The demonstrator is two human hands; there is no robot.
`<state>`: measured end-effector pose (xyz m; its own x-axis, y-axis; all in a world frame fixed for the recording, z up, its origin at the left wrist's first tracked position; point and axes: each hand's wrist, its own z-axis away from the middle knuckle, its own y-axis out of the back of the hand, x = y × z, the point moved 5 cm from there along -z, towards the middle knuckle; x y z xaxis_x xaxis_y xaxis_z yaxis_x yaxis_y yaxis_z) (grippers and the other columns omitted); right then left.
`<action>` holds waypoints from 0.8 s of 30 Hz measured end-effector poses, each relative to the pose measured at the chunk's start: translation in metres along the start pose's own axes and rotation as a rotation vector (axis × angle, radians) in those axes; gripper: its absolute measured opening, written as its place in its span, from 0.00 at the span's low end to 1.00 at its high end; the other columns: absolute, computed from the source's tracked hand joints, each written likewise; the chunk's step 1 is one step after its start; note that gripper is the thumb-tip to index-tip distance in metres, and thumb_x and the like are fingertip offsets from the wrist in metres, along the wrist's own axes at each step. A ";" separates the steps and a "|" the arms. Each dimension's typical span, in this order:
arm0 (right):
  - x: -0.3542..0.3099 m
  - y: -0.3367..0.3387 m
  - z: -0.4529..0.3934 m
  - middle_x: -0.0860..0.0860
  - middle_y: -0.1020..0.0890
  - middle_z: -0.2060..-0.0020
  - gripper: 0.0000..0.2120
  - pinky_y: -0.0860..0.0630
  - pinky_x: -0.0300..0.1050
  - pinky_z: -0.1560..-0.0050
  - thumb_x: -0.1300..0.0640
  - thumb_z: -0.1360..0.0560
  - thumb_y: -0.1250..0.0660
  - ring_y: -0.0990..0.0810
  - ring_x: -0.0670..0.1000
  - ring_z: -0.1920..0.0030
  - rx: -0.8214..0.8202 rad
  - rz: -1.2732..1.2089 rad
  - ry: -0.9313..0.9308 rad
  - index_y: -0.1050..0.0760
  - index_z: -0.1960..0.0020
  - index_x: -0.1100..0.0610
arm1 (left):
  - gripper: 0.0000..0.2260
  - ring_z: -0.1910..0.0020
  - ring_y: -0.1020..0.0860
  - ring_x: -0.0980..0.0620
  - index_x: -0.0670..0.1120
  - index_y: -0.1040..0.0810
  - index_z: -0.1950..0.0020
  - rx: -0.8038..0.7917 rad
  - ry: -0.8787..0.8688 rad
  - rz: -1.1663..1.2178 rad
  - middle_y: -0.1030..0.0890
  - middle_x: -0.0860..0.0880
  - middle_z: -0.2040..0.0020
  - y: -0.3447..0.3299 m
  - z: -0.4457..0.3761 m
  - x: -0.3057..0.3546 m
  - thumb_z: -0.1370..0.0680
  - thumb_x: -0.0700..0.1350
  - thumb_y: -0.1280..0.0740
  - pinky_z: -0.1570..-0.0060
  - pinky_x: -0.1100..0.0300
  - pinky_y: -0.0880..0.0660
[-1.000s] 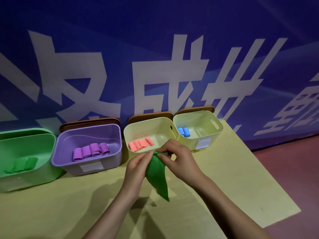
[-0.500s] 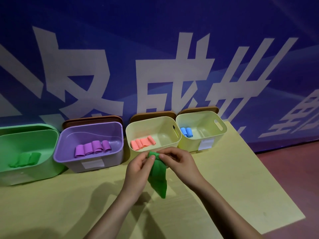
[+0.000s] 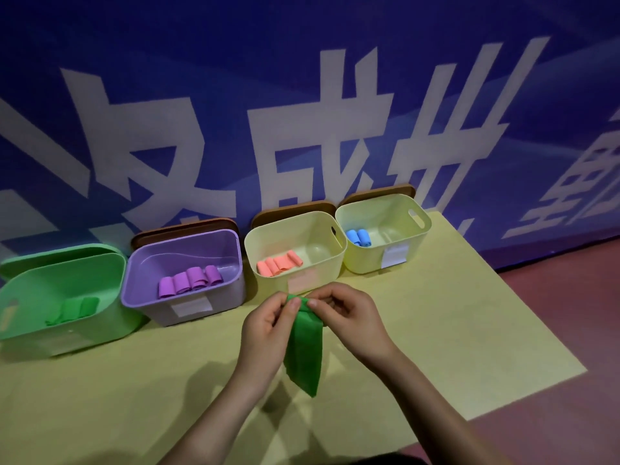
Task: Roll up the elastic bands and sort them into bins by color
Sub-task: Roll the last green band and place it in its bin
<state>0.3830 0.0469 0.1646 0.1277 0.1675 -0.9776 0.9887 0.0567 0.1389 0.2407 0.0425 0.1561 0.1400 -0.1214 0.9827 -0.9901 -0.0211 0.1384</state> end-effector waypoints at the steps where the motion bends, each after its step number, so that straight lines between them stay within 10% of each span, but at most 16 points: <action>1: -0.002 0.002 0.003 0.46 0.17 0.63 0.08 0.25 0.38 0.60 0.62 0.26 0.30 0.22 0.42 0.62 -0.002 -0.025 -0.022 0.19 0.57 0.50 | 0.14 0.71 0.34 0.58 0.38 0.30 0.64 -0.020 0.012 0.009 0.33 0.52 0.72 -0.003 0.000 0.000 0.21 0.44 0.35 0.71 0.64 0.38; 12: -0.007 0.056 0.043 0.47 0.18 0.60 0.04 0.27 0.38 0.58 0.60 0.26 0.30 0.23 0.47 0.61 0.228 0.219 -0.007 0.17 0.53 0.56 | 0.14 0.51 0.21 0.44 0.51 0.14 0.56 -0.331 0.383 0.328 0.17 0.40 0.53 -0.062 0.011 -0.010 0.33 0.59 0.28 0.47 0.47 0.28; 24: -0.006 0.045 0.045 0.48 0.18 0.57 0.09 0.23 0.45 0.51 0.56 0.23 0.33 0.20 0.47 0.53 0.127 0.107 -0.063 0.17 0.46 0.50 | 0.13 0.52 0.21 0.46 0.52 0.16 0.56 -0.359 0.341 0.250 0.18 0.39 0.51 -0.052 0.011 -0.004 0.19 0.46 0.40 0.48 0.50 0.28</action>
<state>0.4304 0.0041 0.1692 0.2333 0.1040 -0.9668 0.9707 -0.0834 0.2252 0.2917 0.0328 0.1432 -0.0499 0.2501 0.9669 -0.9406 0.3138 -0.1297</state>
